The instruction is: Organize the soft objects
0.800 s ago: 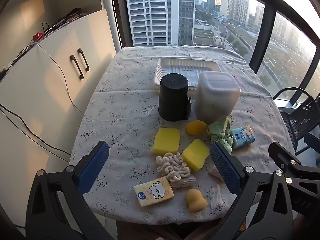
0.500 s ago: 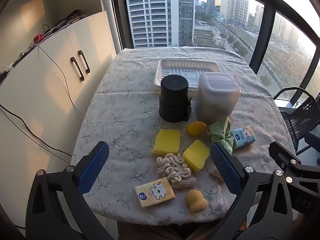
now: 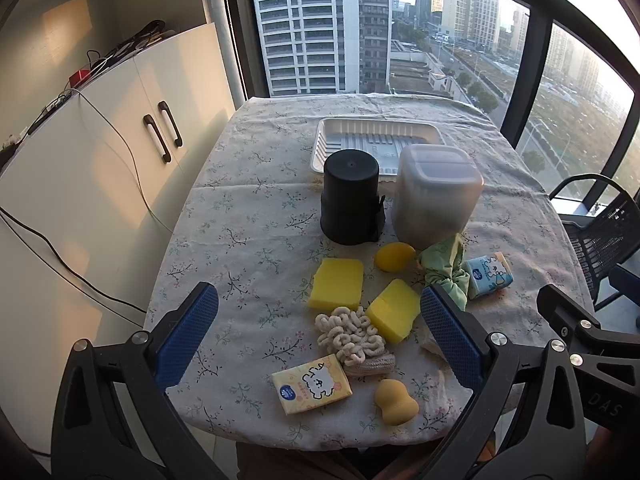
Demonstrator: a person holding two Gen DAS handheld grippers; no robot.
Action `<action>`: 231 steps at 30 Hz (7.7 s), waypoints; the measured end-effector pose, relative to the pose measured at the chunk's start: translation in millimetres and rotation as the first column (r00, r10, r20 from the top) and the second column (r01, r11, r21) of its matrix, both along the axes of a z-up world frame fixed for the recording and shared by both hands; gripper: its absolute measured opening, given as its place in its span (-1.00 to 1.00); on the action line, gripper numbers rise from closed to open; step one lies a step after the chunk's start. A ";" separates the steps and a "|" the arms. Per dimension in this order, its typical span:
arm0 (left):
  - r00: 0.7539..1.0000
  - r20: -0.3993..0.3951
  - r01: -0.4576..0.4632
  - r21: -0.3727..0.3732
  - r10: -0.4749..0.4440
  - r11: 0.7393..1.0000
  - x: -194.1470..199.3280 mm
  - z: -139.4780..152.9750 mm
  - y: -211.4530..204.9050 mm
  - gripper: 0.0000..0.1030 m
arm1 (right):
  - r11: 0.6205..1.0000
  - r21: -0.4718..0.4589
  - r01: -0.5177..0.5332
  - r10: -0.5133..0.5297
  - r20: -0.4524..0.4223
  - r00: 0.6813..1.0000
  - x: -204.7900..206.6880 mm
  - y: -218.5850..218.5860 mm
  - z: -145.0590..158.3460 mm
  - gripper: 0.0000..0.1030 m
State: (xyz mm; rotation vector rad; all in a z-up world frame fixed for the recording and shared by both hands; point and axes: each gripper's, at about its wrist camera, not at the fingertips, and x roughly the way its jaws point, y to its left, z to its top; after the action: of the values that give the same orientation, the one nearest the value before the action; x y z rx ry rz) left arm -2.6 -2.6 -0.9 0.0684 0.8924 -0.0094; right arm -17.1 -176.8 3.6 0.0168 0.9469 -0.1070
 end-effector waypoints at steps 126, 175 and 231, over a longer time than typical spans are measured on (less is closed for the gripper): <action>0.789 -0.222 0.582 -0.028 -0.573 0.813 -2.8 -172.1 38.2 0.98 | 0.862 0.277 -0.425 0.474 -0.146 0.868 -25.9 79.0 -169.1 0.53; 0.961 -0.071 0.255 -0.139 -0.267 0.957 42.6 -113.5 60.0 0.00 | 0.967 0.126 -0.221 0.229 -0.048 0.972 15.4 -25.5 -114.9 -0.29; 0.944 -0.129 0.284 -0.143 -0.303 0.948 395.2 -126.2 7.8 0.00 | 0.953 0.139 -0.270 0.289 -0.143 0.947 376.5 -59.4 -127.8 -0.28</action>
State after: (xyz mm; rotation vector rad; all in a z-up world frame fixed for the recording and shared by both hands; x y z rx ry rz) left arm 392.6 5.2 -127.1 0.0863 1.0231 -0.3528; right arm 359.4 -236.1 -124.2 -0.0183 1.1082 0.2143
